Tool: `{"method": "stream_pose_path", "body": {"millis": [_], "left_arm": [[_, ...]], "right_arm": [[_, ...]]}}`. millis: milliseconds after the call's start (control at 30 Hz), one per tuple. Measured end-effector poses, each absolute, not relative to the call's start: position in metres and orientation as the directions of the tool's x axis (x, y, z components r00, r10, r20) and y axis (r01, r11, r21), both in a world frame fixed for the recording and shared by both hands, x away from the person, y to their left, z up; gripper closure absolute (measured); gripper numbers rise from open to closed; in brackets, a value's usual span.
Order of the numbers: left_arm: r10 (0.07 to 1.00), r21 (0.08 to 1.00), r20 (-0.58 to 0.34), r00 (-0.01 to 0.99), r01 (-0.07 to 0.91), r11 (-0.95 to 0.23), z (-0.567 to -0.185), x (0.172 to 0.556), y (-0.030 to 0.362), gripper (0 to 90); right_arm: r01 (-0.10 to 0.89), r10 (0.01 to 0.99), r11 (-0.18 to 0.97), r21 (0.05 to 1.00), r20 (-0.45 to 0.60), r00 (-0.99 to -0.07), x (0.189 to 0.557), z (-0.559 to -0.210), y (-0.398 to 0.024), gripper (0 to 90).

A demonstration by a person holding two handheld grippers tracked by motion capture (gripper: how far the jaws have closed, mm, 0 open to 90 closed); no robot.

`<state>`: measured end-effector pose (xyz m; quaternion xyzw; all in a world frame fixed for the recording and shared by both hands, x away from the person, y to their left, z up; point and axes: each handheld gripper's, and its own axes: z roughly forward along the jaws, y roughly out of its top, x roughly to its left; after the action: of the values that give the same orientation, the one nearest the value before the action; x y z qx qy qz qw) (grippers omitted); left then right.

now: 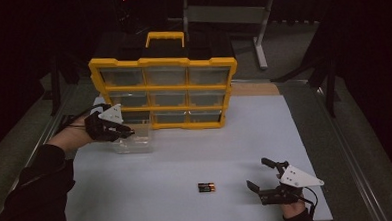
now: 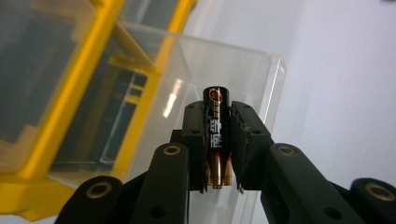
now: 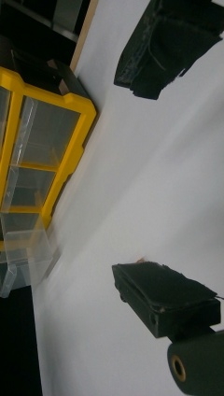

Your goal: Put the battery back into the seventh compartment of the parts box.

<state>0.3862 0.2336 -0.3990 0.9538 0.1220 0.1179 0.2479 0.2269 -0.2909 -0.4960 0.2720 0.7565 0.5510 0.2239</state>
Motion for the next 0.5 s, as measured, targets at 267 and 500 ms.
{"method": "stream_pose_path", "body": {"millis": [267,500], "left_arm": [[0.299,0.491,0.14,0.944,0.196,-0.849,-0.4061,0.3887,0.2274,75.5],[0.309,0.504,0.144,0.94,0.199,-0.84,-0.4047,0.3902,0.2242,75.5]], "right_arm": [[0.167,0.658,0.246,0.955,-0.038,-0.752,0.2274,-0.4963,-0.2911,8.9],[0.17,0.661,0.243,0.955,-0.035,-0.75,0.2271,-0.4962,-0.2914,8.9]]}}
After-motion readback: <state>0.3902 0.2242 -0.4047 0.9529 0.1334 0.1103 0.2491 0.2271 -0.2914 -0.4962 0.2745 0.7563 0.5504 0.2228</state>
